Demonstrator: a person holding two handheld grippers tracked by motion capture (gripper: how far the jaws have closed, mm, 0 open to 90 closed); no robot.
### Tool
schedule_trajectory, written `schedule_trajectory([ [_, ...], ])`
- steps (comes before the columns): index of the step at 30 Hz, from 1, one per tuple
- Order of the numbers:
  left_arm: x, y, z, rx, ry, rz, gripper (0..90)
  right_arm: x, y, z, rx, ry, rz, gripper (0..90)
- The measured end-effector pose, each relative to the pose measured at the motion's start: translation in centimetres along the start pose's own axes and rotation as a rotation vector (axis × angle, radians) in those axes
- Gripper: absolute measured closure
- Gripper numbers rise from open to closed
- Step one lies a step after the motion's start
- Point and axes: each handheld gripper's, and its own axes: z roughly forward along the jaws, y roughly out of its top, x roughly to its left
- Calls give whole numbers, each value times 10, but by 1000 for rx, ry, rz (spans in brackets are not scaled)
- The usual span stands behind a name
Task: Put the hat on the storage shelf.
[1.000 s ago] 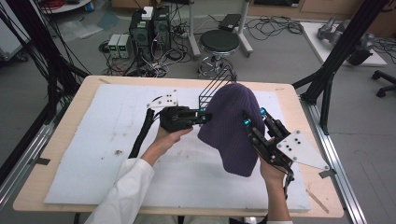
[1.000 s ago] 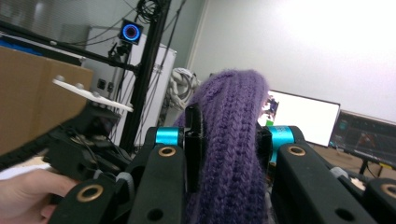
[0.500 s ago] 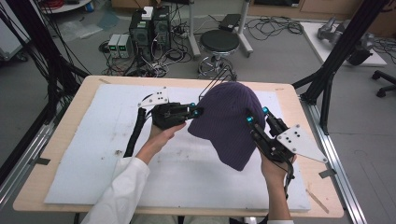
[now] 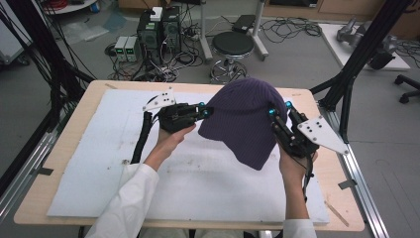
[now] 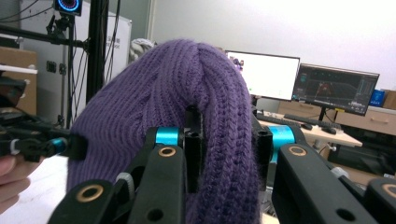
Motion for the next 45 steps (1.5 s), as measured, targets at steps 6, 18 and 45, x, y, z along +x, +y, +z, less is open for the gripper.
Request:
schedule_trajectory([
  [6, -3, 13, 11, -10, 7, 29, 840, -13, 9, 9, -16, -12, 17, 736],
  [18, -2, 34, 35, -33, 25, 55, 839, -37, 30, 24, -28, -47, -13, 737],
  [45, 18, 90, 66, -78, 137, 137, 838, -82, 75, 100, -10, -129, -162, 718],
])
